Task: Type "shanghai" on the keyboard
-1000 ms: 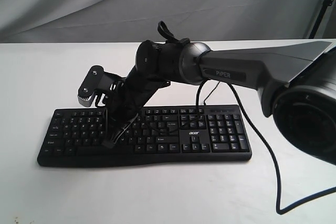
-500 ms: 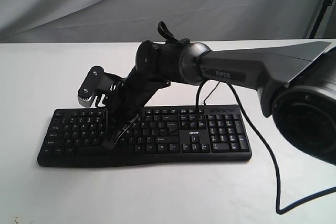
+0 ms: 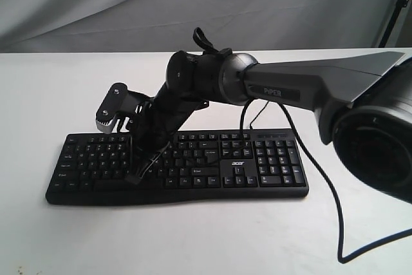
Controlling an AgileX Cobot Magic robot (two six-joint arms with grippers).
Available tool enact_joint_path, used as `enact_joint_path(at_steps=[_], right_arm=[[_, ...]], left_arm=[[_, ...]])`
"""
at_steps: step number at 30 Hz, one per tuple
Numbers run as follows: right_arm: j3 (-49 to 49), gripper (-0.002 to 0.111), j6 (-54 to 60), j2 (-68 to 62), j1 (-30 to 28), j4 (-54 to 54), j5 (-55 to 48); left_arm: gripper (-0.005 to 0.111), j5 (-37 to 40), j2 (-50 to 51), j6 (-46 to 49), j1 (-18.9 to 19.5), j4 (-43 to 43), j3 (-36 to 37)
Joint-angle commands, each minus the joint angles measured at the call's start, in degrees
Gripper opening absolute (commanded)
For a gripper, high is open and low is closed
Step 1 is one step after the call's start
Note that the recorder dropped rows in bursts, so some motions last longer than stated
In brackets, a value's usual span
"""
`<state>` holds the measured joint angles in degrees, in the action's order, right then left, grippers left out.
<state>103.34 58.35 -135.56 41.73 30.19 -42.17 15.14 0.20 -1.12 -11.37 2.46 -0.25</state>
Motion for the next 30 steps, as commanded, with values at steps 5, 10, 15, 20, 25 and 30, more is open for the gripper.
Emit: enact_joint_path(at_steps=[5, 10, 15, 20, 25, 30], right_arm=[[0.07, 0.000, -0.19, 0.86, -0.56, 0.36, 0.85], [0.07, 0.000, 0.31, 1.99, 0.22, 0.82, 2.59], [2.88, 0.000, 0.51, 1.89, 1.22, 1.39, 2.37], [8.57, 0.000, 0.33, -0.97, 2.67, 3.22, -0.91], [16.03, 0.000, -1.18, -6.38, 4.37, 2.97, -2.76], [23.05, 0.000, -3.46, -10.67, 4.84, 2.47, -5.88]], left_arm=[[0.000, -0.27, -0.20, -0.16, -0.23, 0.04, 0.25], [0.000, -0.27, -0.20, -0.16, -0.23, 0.04, 0.25], [0.000, -0.27, -0.20, -0.16, -0.23, 0.04, 0.25], [0.000, -0.27, -0.20, -0.16, -0.23, 0.04, 0.25], [0.000, -0.27, -0.20, -0.16, -0.23, 0.04, 0.25], [0.000, -0.27, -0.20, -0.16, -0.23, 0.04, 0.25]])
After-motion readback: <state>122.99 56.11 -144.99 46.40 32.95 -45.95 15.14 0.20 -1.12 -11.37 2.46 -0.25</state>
